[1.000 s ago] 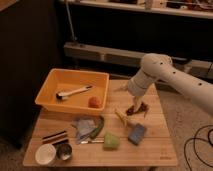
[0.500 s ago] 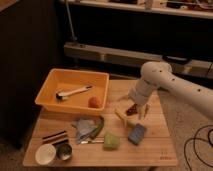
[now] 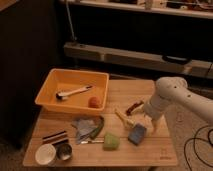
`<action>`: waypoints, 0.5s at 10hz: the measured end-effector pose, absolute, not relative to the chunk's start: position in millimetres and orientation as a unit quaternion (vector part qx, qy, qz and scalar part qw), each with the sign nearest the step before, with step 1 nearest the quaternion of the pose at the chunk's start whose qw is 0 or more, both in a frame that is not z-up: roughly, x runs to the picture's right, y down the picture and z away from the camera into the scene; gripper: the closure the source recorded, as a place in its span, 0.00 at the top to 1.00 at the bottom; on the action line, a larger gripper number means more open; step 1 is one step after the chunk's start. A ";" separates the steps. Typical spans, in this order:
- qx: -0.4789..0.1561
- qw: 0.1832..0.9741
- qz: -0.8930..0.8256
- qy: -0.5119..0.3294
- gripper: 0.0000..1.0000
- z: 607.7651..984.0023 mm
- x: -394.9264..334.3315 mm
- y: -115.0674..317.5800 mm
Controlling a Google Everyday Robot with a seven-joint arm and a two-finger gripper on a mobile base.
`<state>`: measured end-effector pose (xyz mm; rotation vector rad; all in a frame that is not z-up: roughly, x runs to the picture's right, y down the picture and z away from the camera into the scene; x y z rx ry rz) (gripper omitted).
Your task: Place sponge in paper cup
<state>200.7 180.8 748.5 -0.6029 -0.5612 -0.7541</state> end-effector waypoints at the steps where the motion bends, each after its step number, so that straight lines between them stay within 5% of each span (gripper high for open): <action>1: -0.289 0.847 -0.362 -0.261 0.80 753.2 197.6 194.1; 5: -0.281 0.867 -0.358 -0.204 0.80 769.6 185.0 218.1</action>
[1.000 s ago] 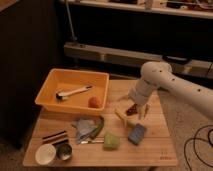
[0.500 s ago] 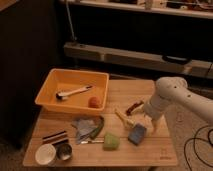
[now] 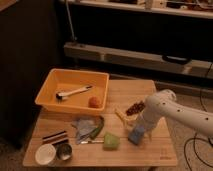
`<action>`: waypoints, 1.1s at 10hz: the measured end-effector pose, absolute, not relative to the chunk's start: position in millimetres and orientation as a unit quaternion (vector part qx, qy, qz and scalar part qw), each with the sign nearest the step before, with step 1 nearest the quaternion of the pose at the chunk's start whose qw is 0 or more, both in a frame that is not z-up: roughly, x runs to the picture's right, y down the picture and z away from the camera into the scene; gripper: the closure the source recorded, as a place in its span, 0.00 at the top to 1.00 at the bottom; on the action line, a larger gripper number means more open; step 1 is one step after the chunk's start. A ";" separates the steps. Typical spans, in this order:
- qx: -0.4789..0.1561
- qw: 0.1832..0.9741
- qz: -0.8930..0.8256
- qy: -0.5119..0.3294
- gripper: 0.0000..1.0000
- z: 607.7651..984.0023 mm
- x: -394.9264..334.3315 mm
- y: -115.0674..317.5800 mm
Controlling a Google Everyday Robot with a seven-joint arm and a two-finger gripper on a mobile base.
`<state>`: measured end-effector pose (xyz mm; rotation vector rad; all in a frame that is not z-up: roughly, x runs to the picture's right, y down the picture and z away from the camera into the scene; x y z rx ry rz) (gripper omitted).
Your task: Place sponge in paper cup
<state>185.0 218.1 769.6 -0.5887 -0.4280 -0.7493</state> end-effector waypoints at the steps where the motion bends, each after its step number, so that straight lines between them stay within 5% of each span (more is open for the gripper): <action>1: -0.283 0.868 -0.359 -0.193 0.80 774.4 183.5 221.0; 6: -0.307 0.853 -0.368 -0.204 0.80 797.0 181.6 238.4; 11: -0.331 0.836 -0.375 -0.226 0.35 806.6 177.6 250.2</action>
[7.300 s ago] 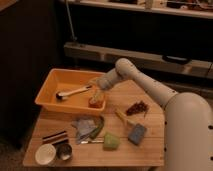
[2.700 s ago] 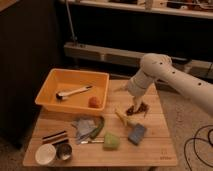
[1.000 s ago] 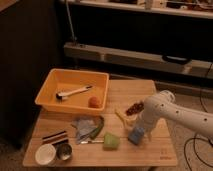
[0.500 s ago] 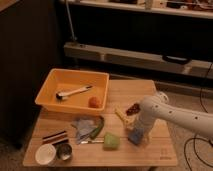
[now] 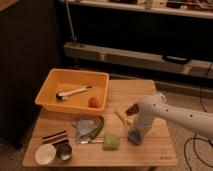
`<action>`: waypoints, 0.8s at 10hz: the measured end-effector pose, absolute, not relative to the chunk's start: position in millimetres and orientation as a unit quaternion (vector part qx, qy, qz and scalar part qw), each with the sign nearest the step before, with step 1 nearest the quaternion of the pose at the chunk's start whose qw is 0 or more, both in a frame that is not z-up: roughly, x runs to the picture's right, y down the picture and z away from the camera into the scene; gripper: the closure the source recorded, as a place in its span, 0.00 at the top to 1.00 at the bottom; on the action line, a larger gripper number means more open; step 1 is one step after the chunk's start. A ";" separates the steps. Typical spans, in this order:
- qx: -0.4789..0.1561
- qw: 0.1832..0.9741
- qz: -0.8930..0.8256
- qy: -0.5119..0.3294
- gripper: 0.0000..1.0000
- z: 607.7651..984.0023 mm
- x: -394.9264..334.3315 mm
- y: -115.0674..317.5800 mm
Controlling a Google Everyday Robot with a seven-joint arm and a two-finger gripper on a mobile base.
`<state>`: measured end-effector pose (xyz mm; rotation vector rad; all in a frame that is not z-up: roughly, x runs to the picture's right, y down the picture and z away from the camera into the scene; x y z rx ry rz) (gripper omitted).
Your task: Place sponge in paper cup
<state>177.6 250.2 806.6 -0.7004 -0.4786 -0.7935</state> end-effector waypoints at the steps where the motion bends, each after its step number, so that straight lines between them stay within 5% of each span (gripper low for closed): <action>1: -0.333 0.834 -0.377 -0.225 0.25 807.7 176.6 248.3; 3: -0.332 0.837 -0.385 -0.202 0.14 803.3 178.2 231.7; 8: -0.262 0.852 -0.398 -0.218 0.14 741.5 166.3 144.1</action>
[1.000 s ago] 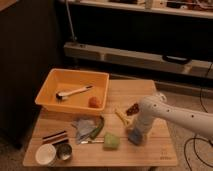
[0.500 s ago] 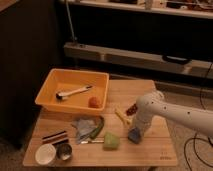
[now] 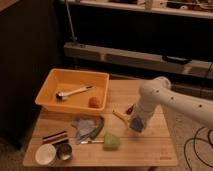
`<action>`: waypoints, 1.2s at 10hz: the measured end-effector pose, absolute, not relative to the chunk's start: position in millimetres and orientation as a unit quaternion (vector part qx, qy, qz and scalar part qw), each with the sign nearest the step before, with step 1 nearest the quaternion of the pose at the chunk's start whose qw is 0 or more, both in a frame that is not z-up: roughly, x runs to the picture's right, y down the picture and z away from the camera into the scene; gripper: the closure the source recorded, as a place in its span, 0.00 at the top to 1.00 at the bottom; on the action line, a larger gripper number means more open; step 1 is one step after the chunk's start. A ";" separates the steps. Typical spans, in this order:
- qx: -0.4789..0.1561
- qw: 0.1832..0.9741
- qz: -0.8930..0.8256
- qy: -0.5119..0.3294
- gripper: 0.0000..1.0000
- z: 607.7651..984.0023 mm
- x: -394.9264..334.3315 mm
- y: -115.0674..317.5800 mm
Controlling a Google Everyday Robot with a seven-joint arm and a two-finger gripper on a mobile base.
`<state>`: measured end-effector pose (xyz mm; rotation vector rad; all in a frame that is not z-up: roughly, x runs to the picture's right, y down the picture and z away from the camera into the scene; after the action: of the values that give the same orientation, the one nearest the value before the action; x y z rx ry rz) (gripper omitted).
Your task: Place sponge in paper cup
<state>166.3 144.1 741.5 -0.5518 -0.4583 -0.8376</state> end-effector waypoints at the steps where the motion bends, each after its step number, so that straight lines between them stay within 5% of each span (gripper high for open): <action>1: -0.240 0.851 -0.396 -0.247 0.14 725.0 156.7 122.9; 4: -0.205 0.846 -0.396 -0.292 0.14 701.0 139.8 92.8; 12: -0.191 0.808 -0.473 -0.295 0.14 683.9 94.0 104.9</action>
<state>94.0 104.9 683.9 -0.4075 -0.6320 -1.0116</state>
